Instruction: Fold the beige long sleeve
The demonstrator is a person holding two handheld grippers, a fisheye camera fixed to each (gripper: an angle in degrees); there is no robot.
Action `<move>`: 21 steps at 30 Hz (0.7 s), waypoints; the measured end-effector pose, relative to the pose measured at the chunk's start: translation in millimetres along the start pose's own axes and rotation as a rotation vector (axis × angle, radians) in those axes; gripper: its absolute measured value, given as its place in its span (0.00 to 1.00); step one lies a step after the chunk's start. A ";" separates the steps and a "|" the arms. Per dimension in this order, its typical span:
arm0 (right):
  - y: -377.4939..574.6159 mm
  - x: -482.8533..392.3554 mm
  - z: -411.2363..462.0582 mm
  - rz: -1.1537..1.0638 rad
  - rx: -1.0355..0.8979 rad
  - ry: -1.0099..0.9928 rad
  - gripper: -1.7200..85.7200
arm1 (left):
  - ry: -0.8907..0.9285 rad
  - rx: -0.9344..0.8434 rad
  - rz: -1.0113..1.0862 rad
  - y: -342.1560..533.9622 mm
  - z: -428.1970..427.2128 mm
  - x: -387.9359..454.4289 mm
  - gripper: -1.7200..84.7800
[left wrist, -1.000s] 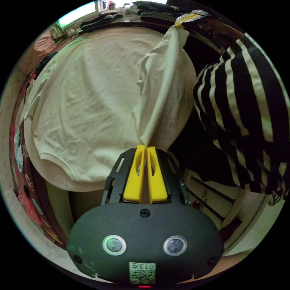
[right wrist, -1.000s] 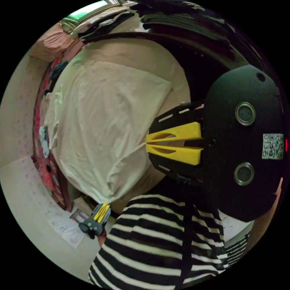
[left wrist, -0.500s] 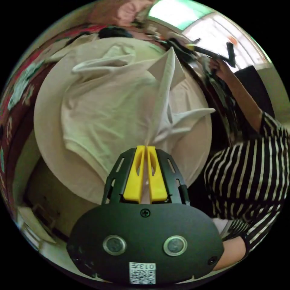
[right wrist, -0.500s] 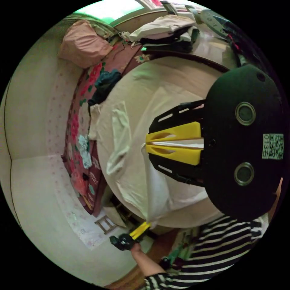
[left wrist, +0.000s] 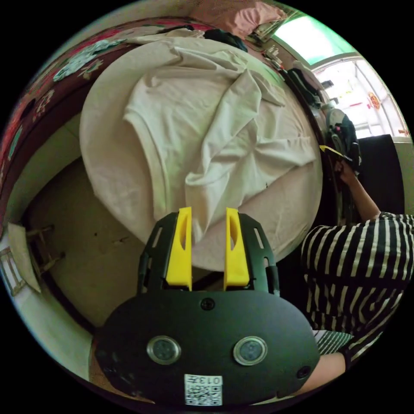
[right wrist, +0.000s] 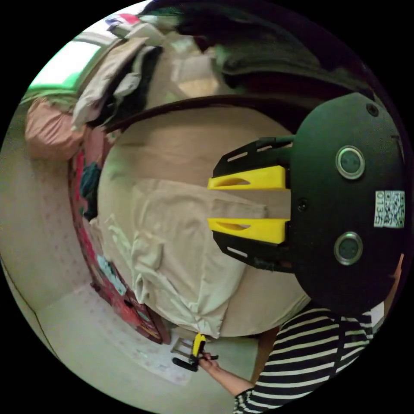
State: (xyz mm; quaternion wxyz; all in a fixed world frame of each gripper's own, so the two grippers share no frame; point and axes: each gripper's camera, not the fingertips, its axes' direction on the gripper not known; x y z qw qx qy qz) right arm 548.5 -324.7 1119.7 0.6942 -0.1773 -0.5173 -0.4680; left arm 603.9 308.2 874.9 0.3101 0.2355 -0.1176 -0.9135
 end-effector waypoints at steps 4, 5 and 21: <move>14.5 -21.4 14.2 -0.010 -0.034 0.035 0.13 | -0.122 0.026 -0.046 37.8 6.3 20.5 0.16; 16.1 -27.2 13.6 -0.007 -0.023 0.030 0.12 | -0.126 0.046 -0.051 41.5 5.9 23.7 0.16; -58.2 -51.7 16.9 -0.134 -0.308 0.187 0.03 | -0.385 -0.229 0.253 7.1 25.8 57.8 0.04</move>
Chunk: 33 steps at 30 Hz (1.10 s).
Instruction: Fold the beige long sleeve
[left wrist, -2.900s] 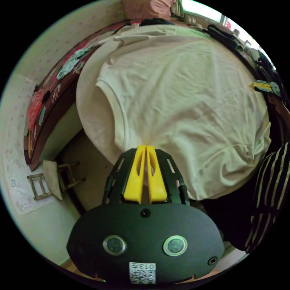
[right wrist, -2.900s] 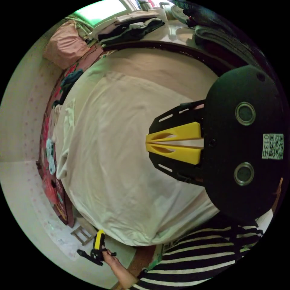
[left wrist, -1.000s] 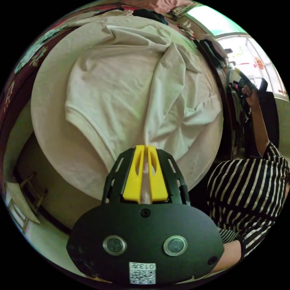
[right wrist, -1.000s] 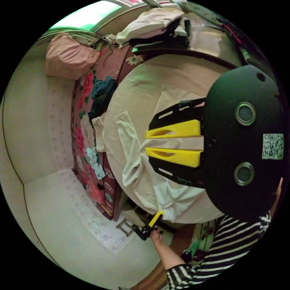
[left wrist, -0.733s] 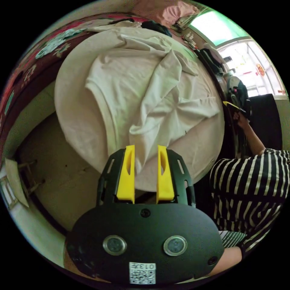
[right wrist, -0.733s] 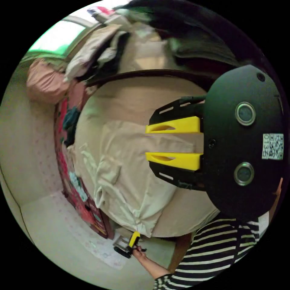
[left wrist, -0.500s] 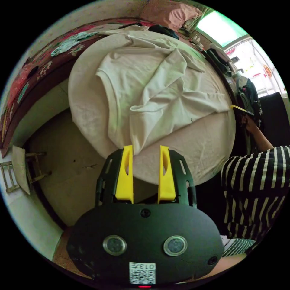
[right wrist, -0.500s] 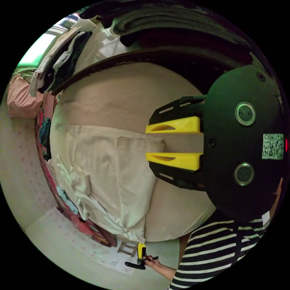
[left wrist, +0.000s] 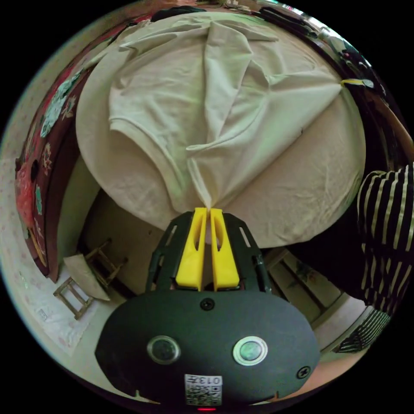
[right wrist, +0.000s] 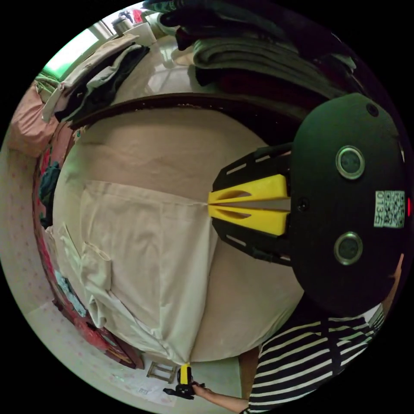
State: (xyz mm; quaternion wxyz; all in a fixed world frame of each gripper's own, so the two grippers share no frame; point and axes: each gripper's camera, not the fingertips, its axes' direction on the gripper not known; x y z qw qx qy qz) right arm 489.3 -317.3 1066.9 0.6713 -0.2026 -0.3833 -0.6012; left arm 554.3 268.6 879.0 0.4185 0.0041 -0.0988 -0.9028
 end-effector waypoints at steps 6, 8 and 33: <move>6.8 4.2 -24.0 0.031 0.024 0.155 0.05 | 0.094 -0.027 -0.062 17.7 2.1 -5.9 0.10; 5.0 2.9 -40.8 0.020 0.098 0.122 0.07 | 0.132 0.060 -0.175 35.5 -10.5 -21.2 0.10; -104.5 -57.1 -39.4 -0.224 0.067 0.111 0.04 | -0.119 0.103 0.111 -110.3 -6.0 30.8 0.05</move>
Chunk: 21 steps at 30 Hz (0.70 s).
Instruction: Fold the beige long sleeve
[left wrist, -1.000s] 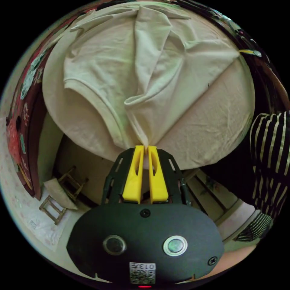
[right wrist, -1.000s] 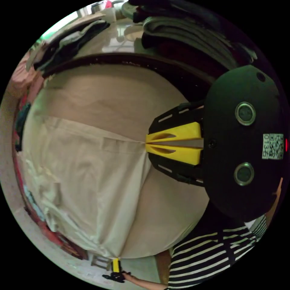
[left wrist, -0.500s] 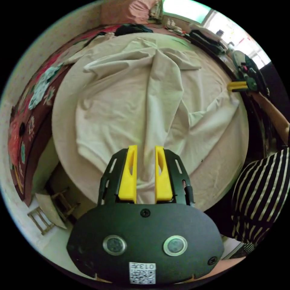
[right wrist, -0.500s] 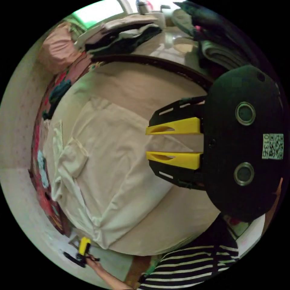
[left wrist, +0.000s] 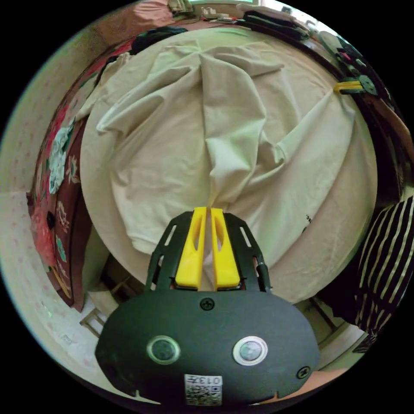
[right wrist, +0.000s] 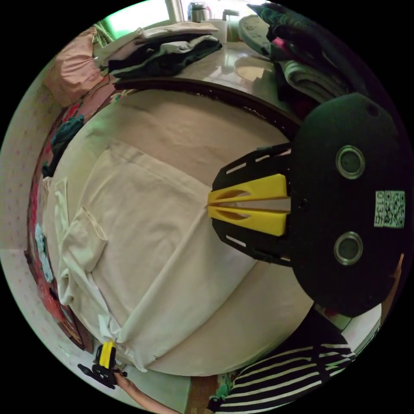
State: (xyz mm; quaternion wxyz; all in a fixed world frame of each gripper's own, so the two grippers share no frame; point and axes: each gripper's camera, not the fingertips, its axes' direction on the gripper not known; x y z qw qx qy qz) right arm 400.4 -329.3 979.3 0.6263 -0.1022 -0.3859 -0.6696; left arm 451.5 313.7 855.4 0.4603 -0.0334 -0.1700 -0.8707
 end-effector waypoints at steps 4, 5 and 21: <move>8.8 3.8 -23.6 0.133 0.056 0.032 0.05 | 0.042 0.096 -0.201 68.4 -18.5 -22.2 0.08; 16.1 1.9 -33.7 0.179 0.102 0.042 0.05 | 0.047 0.107 -0.219 81.0 -20.4 -22.4 0.09; 33.1 -76.4 -20.2 0.029 -0.059 -0.019 0.02 | 0.205 -0.051 -0.145 156.3 53.8 -2.6 0.03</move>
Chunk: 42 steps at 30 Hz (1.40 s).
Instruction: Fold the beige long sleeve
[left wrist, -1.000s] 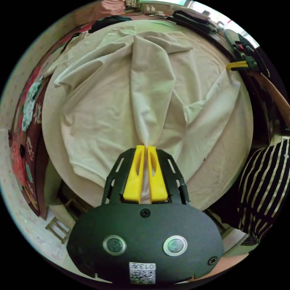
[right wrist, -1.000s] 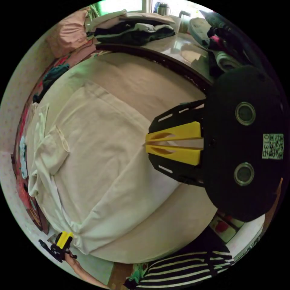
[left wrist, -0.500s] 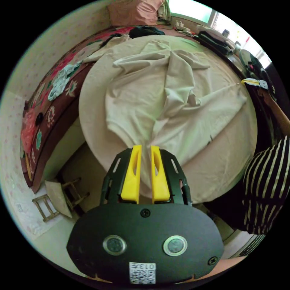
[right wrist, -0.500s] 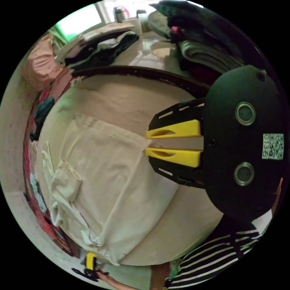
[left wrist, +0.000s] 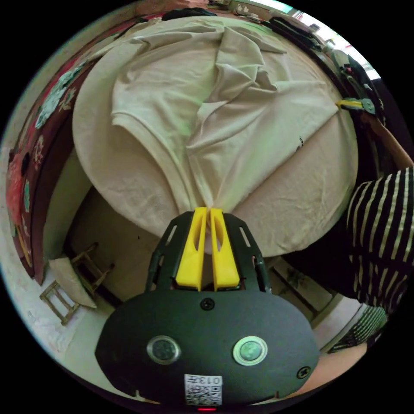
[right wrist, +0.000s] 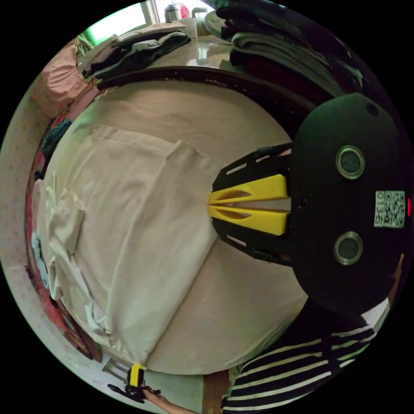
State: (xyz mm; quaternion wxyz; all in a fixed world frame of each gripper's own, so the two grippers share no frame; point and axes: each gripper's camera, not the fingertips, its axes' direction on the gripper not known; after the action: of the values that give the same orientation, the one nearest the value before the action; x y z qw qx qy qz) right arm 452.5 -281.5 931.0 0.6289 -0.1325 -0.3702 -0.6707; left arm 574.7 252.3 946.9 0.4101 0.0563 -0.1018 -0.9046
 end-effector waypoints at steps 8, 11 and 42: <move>9.3 3.8 -6.3 -0.067 -0.044 0.014 0.02 | 0.226 0.034 -0.030 24.7 12.1 -42.4 0.02; 15.4 -4.7 -29.4 -0.047 0.032 0.075 0.02 | 0.056 0.056 -0.107 45.6 -7.6 -41.7 0.02; -126.8 -52.0 -48.4 -0.415 0.376 0.113 0.10 | -0.307 0.258 0.196 -58.5 22.2 103.5 0.11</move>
State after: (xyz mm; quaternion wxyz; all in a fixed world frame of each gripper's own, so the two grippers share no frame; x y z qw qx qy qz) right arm 356.1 -283.1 822.3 0.5112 0.1027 -0.4715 -0.7112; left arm 459.9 215.0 953.1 0.4650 -0.0402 -0.2830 -0.8379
